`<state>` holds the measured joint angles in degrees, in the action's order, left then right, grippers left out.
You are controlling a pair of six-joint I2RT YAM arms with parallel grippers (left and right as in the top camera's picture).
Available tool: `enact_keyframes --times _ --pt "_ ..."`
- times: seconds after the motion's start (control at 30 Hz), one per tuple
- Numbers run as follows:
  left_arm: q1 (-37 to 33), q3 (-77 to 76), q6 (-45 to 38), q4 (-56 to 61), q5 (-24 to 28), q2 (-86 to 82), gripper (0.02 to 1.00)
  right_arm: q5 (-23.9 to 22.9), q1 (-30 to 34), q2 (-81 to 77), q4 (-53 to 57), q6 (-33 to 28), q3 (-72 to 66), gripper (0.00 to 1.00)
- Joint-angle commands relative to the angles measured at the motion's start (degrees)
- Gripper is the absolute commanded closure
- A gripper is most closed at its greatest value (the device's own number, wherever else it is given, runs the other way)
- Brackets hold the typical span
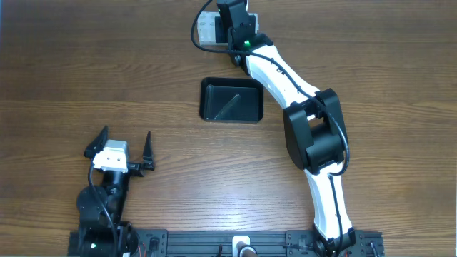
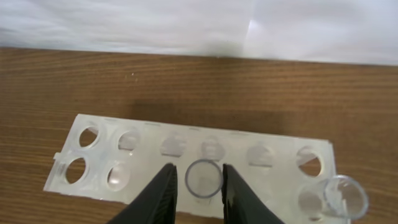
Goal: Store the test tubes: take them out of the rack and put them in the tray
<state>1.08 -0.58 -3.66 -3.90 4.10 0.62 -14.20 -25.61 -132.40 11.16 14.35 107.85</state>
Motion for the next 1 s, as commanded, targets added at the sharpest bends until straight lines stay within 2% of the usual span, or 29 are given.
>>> enact_keyframes --times 0.03,0.3,0.67,1.0 --pt "-0.35 0.24 -0.42 -0.22 0.37 -0.46 0.018 -2.03 -0.37 -0.85 -0.02 -0.28 1.51 0.772" --pt "-0.35 0.24 -0.42 -0.22 0.37 -0.46 0.02 -2.19 -0.39 -0.85 -0.04 -0.96 1.51 0.882" --pt "-0.35 0.24 -0.42 -0.22 0.37 -0.46 0.018 -2.25 -0.74 -0.04 -1.51 -1.9 1.62 0.923" --pt "-0.35 0.24 -0.42 -0.22 0.37 -0.46 0.018 -3.93 -0.74 9.14 -1.03 -5.35 1.66 0.936"
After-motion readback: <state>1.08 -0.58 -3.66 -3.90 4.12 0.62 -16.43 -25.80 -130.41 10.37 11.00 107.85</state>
